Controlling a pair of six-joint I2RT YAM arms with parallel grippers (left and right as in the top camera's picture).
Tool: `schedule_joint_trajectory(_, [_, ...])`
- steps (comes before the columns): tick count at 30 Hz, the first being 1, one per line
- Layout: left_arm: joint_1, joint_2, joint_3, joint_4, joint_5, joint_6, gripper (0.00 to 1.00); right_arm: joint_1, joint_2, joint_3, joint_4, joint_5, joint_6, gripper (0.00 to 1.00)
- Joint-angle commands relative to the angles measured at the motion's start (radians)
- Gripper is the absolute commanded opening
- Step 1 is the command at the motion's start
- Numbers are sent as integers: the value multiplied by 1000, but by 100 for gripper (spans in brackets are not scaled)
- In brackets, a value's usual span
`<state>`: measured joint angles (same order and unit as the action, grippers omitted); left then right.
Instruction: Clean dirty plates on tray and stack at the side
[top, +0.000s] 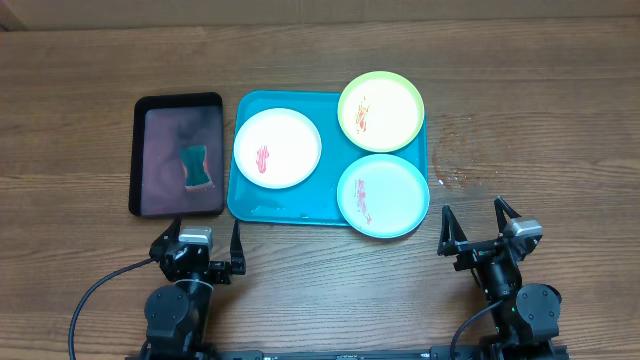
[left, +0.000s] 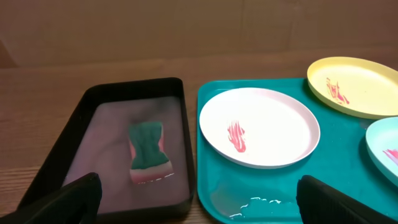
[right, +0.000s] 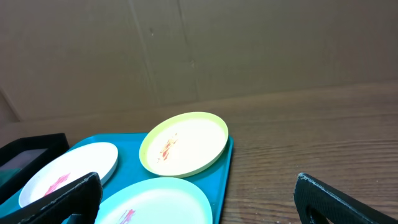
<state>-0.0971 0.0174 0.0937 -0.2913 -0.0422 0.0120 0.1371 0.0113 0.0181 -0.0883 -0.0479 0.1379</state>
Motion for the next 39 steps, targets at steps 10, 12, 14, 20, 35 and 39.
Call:
schedule_joint_trajectory(10, [7,-12,-6,44,242,-38,100,-2,-8,-10,31,-71,-5,100])
schedule_joint_trajectory(12, [6,-11,7,48,317,-51,100,-2,-8,-10,49,-100,-5,100])
schedule_joint_trajectory(14, [5,-10,33,31,314,-98,100,-2,-8,-7,66,-130,-5,100])
schedule_joint_trajectory(20, [5,66,223,-36,233,-125,100,-2,2,84,3,-141,-6,100])
schedule_joint_trajectory(35, [-33,580,848,-412,221,-109,100,-2,333,557,-269,-201,-12,100])
schedule_joint_trajectory(39, [-108,697,977,-499,134,-109,100,-2,501,696,-341,-237,-12,100])
